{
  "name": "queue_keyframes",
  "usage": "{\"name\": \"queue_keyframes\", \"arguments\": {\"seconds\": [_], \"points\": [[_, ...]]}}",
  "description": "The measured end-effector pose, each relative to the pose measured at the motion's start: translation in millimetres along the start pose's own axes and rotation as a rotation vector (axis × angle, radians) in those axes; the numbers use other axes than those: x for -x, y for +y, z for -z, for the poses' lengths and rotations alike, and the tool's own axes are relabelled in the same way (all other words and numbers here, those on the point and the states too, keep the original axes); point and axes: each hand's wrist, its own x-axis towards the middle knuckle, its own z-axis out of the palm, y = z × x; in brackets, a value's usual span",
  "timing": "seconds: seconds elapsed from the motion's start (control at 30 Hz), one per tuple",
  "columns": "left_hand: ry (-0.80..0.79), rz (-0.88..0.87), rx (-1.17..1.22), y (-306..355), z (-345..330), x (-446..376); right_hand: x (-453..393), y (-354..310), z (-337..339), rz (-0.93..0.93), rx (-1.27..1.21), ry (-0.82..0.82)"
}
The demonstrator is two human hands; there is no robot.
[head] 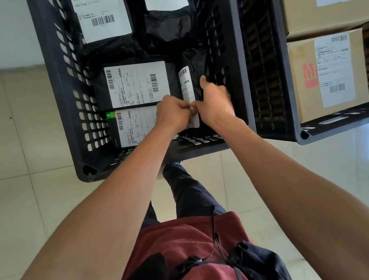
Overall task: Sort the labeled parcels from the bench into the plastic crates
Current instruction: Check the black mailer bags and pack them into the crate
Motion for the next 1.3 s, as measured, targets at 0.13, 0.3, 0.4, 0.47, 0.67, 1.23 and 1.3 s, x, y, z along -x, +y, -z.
{"name": "queue_keyframes", "arguments": {"seconds": [0.13,0.3,0.4,0.47,0.67,1.23,1.3], "points": [[0.013,-0.017,0.008,0.3,-2.0,-0.5,1.1,-0.7,5.4,0.013,0.010,-0.011],[-0.005,-0.019,0.010,0.6,0.3,-2.3,2.1,-1.4,4.9,0.026,0.033,0.003],[-0.001,-0.034,0.014,2.7,-0.9,-0.7,-0.1,-2.2,4.4,0.010,0.023,0.004],[0.007,-0.034,0.017,4.8,-0.5,0.6,-2.1,-3.5,4.4,0.004,0.006,0.000],[0.007,0.020,0.068,5.1,0.9,3.1,6.6,-3.0,7.0,-0.002,-0.042,0.014],[-0.077,0.013,0.037,12.1,15.7,17.5,17.7,2.0,6.0,0.030,-0.135,0.054],[-0.078,0.002,-0.009,14.2,20.0,21.2,22.2,3.1,6.3,0.012,-0.191,0.041]]}}
